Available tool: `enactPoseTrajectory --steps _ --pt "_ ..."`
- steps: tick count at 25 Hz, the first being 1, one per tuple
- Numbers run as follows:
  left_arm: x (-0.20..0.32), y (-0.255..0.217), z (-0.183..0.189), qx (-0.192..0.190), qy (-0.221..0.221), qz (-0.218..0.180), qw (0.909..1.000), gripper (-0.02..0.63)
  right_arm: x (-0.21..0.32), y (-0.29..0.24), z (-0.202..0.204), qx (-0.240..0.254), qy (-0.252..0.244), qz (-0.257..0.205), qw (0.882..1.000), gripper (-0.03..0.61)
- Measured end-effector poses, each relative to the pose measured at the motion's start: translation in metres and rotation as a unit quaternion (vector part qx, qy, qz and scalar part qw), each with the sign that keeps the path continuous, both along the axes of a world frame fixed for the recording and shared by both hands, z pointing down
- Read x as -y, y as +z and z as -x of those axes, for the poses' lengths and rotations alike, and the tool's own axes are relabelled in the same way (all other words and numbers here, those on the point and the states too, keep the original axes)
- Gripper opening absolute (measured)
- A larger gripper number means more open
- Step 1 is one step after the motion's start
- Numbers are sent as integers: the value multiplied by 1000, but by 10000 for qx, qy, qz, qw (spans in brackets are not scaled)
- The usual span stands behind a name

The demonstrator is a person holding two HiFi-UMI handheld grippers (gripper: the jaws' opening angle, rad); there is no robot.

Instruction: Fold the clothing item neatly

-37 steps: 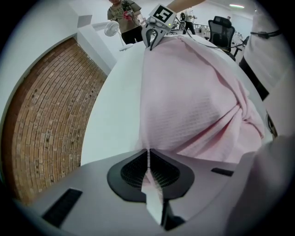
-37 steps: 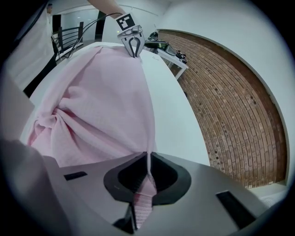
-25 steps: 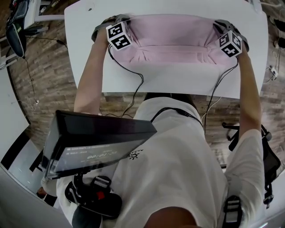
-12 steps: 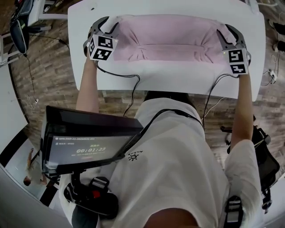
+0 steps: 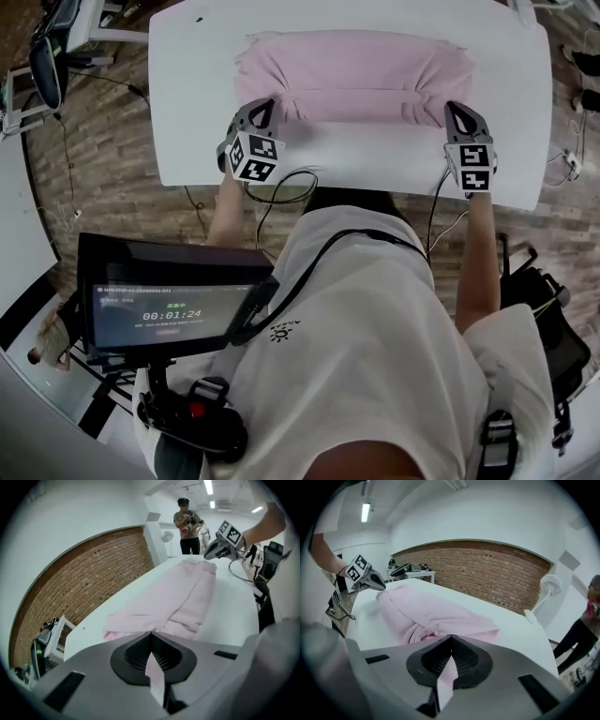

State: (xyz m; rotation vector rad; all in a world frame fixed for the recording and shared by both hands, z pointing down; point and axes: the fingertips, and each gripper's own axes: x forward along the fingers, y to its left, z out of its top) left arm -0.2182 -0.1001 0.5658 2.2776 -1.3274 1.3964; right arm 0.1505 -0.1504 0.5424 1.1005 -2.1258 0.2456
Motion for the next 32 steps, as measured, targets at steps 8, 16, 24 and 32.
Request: enactPoseTrajectory --steps 8,16,24,32 --pt "-1 45 40 -1254 -1899 620 9718 2 -13 59 -35 -327 564 573 9962 3" --pt "-8 41 41 -1915 -2395 546 9503 2 -14 49 -50 -334 678 426 9962 3" --pt "48 -34 24 -1926 -1785 -359 9642 2 41 -16 -22 181 571 -532 9968 3" --pt "122 -20 33 -1576 -1623 -658 9718 2 107 -7 18 248 429 -750 9959 3"
